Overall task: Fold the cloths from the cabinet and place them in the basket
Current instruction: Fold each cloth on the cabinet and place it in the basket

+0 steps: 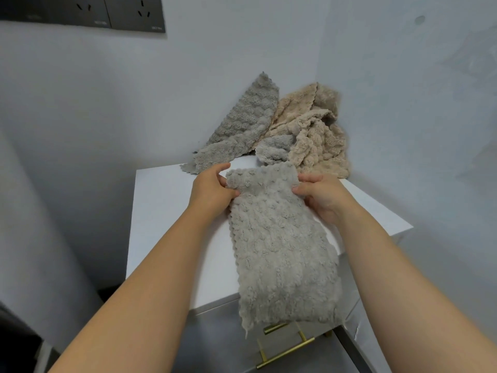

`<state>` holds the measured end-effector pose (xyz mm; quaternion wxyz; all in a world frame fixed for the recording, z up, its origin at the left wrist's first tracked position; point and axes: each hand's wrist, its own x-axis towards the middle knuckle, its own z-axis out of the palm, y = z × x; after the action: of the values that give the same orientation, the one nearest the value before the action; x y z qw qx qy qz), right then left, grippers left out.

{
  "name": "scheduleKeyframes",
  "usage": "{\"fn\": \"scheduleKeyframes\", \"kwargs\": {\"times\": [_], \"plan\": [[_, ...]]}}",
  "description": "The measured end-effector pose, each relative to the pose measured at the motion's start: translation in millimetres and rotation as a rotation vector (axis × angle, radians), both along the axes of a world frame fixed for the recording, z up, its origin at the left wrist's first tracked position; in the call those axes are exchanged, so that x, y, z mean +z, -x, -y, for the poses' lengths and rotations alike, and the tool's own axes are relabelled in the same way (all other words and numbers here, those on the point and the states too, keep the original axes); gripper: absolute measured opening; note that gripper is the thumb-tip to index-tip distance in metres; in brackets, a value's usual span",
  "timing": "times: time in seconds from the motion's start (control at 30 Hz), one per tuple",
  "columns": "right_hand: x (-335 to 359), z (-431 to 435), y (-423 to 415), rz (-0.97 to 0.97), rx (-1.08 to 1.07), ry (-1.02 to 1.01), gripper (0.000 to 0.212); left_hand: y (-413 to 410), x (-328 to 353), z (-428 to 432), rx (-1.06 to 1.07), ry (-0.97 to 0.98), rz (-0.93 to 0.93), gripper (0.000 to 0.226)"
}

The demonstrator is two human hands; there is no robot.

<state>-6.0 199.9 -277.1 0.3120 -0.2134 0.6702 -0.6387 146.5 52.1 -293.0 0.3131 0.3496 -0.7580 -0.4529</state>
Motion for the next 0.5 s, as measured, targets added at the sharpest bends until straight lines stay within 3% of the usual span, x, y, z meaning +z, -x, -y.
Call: {"fn": "scheduleKeyframes", "kwargs": {"times": [0.17, 0.3, 0.43, 0.5], "plan": [[-8, 10, 5, -0.088, -0.044, -0.036, 0.042, -1, -2, 4, 0.086, -0.058, -0.081, 0.025], [-7, 7, 5, -0.092, 0.002, 0.014, 0.028, -1, 1, 1, 0.002, -0.341, -0.322, 0.032], [-8, 3, 4, -0.120, 0.055, 0.047, 0.034, -4, 5, 3, -0.147, -0.349, -0.282, 0.049], [-6, 0, 4, -0.140, 0.100, 0.052, 0.035, -6, 6, 3, -0.227, -0.374, -0.274, 0.045]]}}
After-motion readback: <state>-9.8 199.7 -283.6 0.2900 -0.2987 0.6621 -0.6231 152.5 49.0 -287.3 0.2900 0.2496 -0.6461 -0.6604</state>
